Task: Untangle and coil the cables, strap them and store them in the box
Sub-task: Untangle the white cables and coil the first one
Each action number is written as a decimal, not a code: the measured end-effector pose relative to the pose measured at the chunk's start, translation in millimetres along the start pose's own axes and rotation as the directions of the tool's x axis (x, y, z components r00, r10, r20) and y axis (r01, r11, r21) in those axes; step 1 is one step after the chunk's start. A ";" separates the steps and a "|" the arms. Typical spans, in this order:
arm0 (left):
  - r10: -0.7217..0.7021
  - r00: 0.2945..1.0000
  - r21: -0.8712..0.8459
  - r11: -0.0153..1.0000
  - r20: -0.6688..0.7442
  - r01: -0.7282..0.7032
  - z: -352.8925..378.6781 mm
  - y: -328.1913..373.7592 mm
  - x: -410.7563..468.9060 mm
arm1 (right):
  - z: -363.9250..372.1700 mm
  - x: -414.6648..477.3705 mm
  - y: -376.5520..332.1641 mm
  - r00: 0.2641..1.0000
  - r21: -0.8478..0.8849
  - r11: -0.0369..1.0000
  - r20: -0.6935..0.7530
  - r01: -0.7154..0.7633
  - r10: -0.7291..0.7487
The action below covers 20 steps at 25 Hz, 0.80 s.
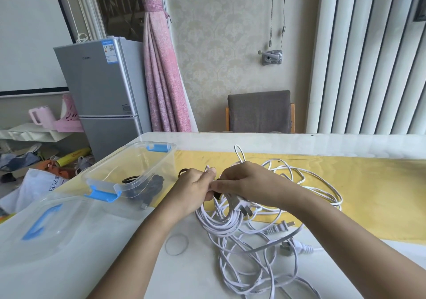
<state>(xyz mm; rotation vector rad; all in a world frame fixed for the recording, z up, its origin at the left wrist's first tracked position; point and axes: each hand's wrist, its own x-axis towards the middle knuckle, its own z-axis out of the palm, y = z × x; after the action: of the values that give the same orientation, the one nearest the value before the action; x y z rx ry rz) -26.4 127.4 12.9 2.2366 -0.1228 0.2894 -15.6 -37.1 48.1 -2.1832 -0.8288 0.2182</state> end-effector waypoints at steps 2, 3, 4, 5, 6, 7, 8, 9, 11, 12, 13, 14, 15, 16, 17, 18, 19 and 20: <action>-0.012 1.000 0.013 1.000 0.001 0.012 -0.3 -0.2 0.2 | 0.0 -1.1 0.2 0.999 -0.031 0.999 0.020 0.034 -0.033; -0.012 1.000 0.022 1.000 -0.007 0.013 0.1 0.5 -0.2 | 0.3 -1.3 1.0 0.998 -0.042 0.997 0.041 0.057 -0.055; -0.005 1.000 0.045 0.999 -0.021 0.006 1.1 1.6 -0.8 | 0.1 -1.3 1.7 0.996 -0.031 0.997 0.064 0.067 -0.065; 0.014 0.999 0.083 0.996 -0.048 -0.010 2.4 3.7 -1.8 | -0.7 -0.2 3.1 0.995 -0.003 0.998 0.081 0.056 -0.056; 0.045 0.996 0.124 0.992 -0.083 -0.034 3.7 5.7 -2.9 | -1.5 0.3 3.6 0.995 0.034 0.999 0.090 0.033 -0.036; 0.089 0.989 0.161 0.984 -0.117 -0.070 5.1 6.8 -3.8 | -2.2 1.2 4.0 0.995 0.067 0.998 0.098 0.006 -0.013; 0.148 0.978 0.194 0.974 -0.149 -0.118 6.3 8.9 -5.2 | -3.0 1.0 3.0 0.994 0.096 0.995 0.112 -0.023 0.012; 0.222 0.959 0.227 0.957 -0.176 -0.179 7.3 8.9 -5.7 | -3.2 1.0 2.6 0.991 0.142 0.989 0.131 -0.047 0.028; 0.378 0.897 0.280 0.908 -0.228 -0.312 7.0 7.7 -5.7 | -2.4 0.5 1.7 0.984 0.329 0.940 0.173 -0.094 0.037; 0.443 0.862 0.293 0.882 -0.246 -0.370 6.0 5.7 -5.3 | -0.6 -0.6 0.8 0.977 0.449 0.883 0.209 -0.137 0.046; 0.493 0.830 0.296 0.859 -0.259 -0.418 4.8 3.9 -4.6 | 1.5 -1.3 -0.3 0.967 0.557 0.811 0.251 -0.180 0.042; 0.527 0.806 0.293 0.842 -0.270 -0.453 4.0 2.2 -4.5 | 3.6 -1.9 -1.6 0.957 0.644 0.733 0.290 -0.219 0.031; 0.555 0.782 0.296 0.827 -0.283 -0.479 3.1 1.1 -4.2 | 5.3 -2.1 -2.9 0.950 0.710 0.659 0.312 -0.249 0.022; 0.576 0.762 0.306 0.813 -0.297 -0.495 3.3 0.0 -3.8 | 6.8 -2.6 -4.0 0.947 0.756 0.596 0.321 -0.271 0.023; 0.590 0.743 0.321 0.803 -0.316 -0.502 4.4 -0.5 -4.1 | 7.4 -2.1 -4.0 0.947 0.782 0.555 0.318 -0.284 0.038; 0.594 0.733 0.330 0.801 -0.330 -0.500 5.9 -0.4 -4.4 | 7.0 -2.0 -4.1 0.951 0.790 0.543 0.304 -0.287 0.060; 0.586 0.737 0.321 0.807 -0.337 -0.496 7.6 -1.5 -4.1 | 7.0 -1.3 -4.1 0.955 0.788 0.548 0.284 -0.281 0.081; 0.569 0.751 0.292 0.821 -0.336 -0.491 8.5 -2.4 -4.2 | 7.2 -1.4 -5.6 0.961 0.784 0.561 0.262 -0.265 0.088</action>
<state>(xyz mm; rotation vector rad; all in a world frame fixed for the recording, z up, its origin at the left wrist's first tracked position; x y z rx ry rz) -28.6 122.2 4.9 2.2264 -0.5347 1.1220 -22.3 -30.8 47.1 -1.3413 -0.4423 0.7732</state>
